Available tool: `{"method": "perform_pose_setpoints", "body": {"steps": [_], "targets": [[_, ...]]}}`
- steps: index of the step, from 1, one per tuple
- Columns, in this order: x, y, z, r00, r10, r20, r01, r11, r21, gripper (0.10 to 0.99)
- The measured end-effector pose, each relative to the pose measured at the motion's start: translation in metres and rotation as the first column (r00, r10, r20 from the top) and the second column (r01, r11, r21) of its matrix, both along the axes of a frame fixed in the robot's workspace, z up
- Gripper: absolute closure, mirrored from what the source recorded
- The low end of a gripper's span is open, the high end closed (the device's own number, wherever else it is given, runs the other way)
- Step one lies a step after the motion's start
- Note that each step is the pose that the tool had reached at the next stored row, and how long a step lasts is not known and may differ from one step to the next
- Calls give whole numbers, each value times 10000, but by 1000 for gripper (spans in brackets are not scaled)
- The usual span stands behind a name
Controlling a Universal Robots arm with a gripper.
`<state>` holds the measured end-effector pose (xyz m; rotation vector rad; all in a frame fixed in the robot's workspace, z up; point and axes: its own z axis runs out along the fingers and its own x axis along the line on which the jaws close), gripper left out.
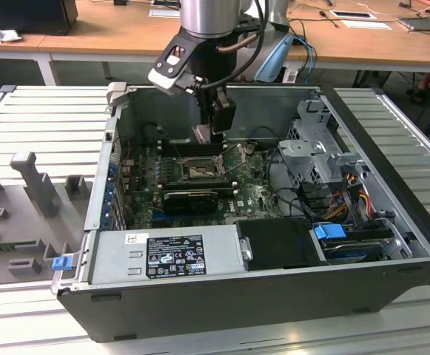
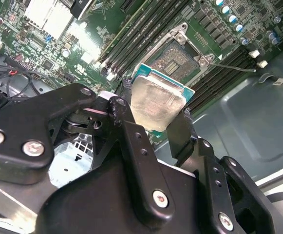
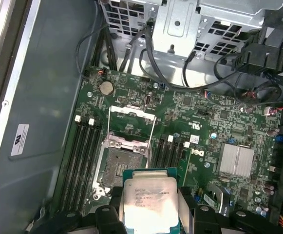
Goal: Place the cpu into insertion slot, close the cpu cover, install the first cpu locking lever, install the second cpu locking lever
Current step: 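Place the cpu into insertion slot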
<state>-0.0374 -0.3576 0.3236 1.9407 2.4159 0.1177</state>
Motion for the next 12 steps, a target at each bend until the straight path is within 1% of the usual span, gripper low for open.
{"method": "perform_pose_setpoints", "body": {"steps": [5, 7, 12], "targets": [[0, 0, -35, 9996, -299, 1, 299, 9996, 1, 553], [0, 0, -101, 9969, -783, 0, 783, 9969, 1, 553], [0, 0, -145, 9933, -1152, -1, 1152, 9933, 0, 553]]}}
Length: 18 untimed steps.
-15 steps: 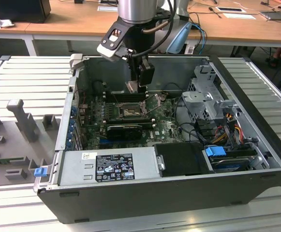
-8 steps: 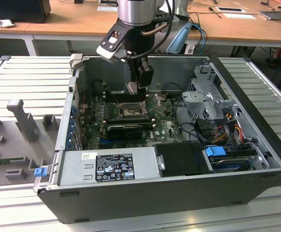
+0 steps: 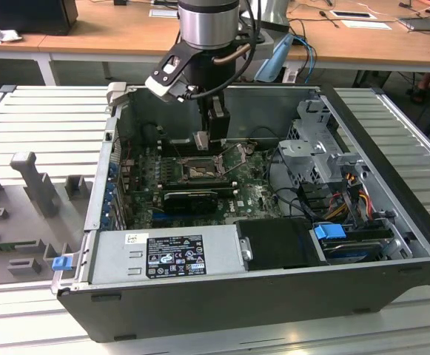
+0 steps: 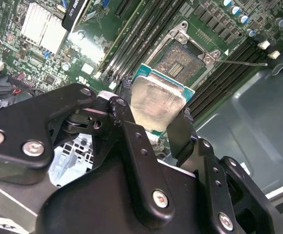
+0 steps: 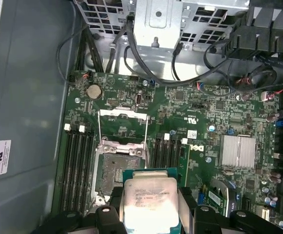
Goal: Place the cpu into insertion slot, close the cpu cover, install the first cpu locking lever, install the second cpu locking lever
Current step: 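Place the cpu into insertion slot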
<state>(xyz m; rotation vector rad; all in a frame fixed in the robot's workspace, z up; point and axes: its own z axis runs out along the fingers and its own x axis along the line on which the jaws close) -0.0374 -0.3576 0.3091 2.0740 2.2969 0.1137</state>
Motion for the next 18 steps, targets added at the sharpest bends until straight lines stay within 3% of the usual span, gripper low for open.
{"method": "perform_pose_setpoints", "body": {"steps": [9, 18], "targets": [[0, 0, -42, 9992, -392, 0, 392, 9992, -5, 553], [0, 0, -98, 9992, -397, 0, 397, 9992, -5, 553]]}}
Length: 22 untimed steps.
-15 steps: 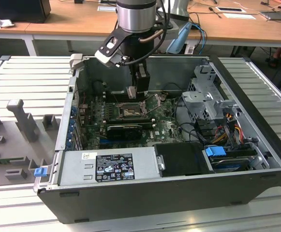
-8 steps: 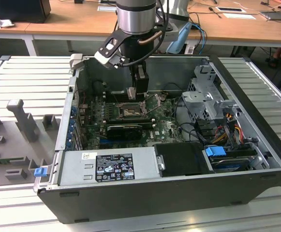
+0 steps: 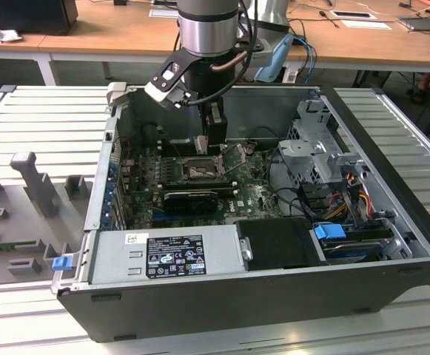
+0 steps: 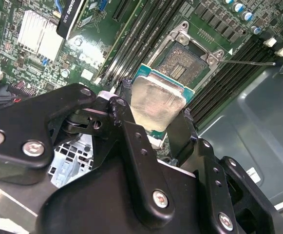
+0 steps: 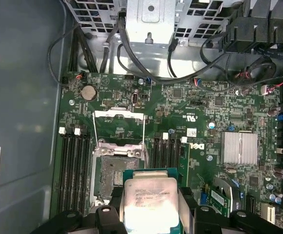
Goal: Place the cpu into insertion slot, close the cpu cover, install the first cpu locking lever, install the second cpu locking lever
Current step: 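Place the cpu into insertion slot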
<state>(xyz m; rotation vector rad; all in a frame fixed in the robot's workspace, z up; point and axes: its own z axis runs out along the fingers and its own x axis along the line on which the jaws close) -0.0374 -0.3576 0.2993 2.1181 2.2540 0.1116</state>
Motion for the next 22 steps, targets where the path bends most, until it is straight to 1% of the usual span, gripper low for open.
{"method": "perform_pose_setpoints", "body": {"steps": [6, 8, 9, 10, 13, 15, 16, 18, 19, 22], "targets": [[0, 0, -61, 10000, -33, -2, 33, 10000, 0, 553], [0, 0, -117, 9990, -442, -1, 442, 9990, 1, 553], [0, 0, -136, 9984, -564, -1, 564, 9984, 1, 553], [0, 0, -155, 9981, -619, -2, 619, 9981, 2, 553], [0, 6, -260, 9987, -505, -1, 505, 9987, 1, 553], [0, 22, -299, 9989, -468, -1, 468, 9989, 1, 553], [-1, 46, -332, 9990, -456, -2, 456, 9990, -1, 553], [-11, 88, -372, 9990, -454, -1, 454, 9990, 1, 553], [-20, 120, -404, 9990, -454, -1, 454, 9990, 2, 553], [-37, 143, -460, 9990, -456, -1, 456, 9990, 1, 553]]}}
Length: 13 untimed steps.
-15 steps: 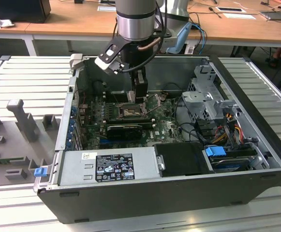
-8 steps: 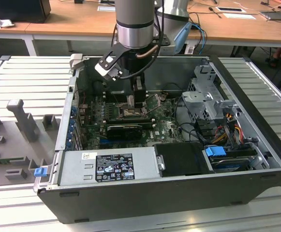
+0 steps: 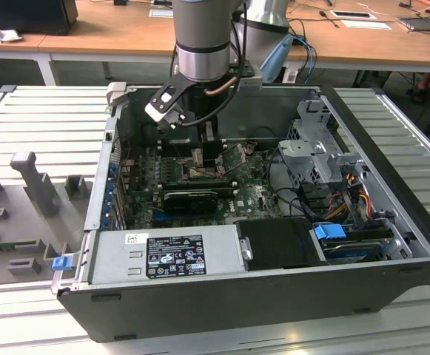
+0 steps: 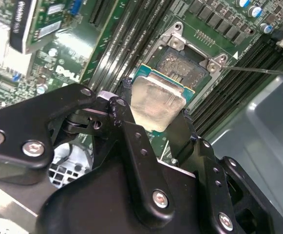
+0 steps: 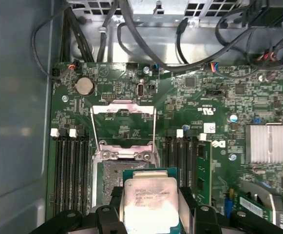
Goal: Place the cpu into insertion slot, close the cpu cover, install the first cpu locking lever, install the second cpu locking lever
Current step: 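Place the cpu into insertion slot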
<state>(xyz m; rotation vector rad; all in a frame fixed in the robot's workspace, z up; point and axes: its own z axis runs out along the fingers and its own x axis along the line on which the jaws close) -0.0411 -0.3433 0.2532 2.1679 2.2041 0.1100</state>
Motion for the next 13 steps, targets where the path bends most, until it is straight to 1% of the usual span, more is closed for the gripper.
{"method": "perform_pose_setpoints", "body": {"steps": [2, 3, 6, 10, 13], "targets": [[-7, 18, -49, 10000, 1, 0, -1, 10000, 0, 553], [-7, 38, -73, 10000, 0, -1, 0, 10000, -1, 553], [-8, 78, -106, 10000, 0, 0, 0, 10000, 0, 553], [-21, 101, -141, 10000, -10, -1, 10, 10000, -1, 553], [-42, 108, -164, 9998, -184, -1, 184, 9998, 1, 553]]}}
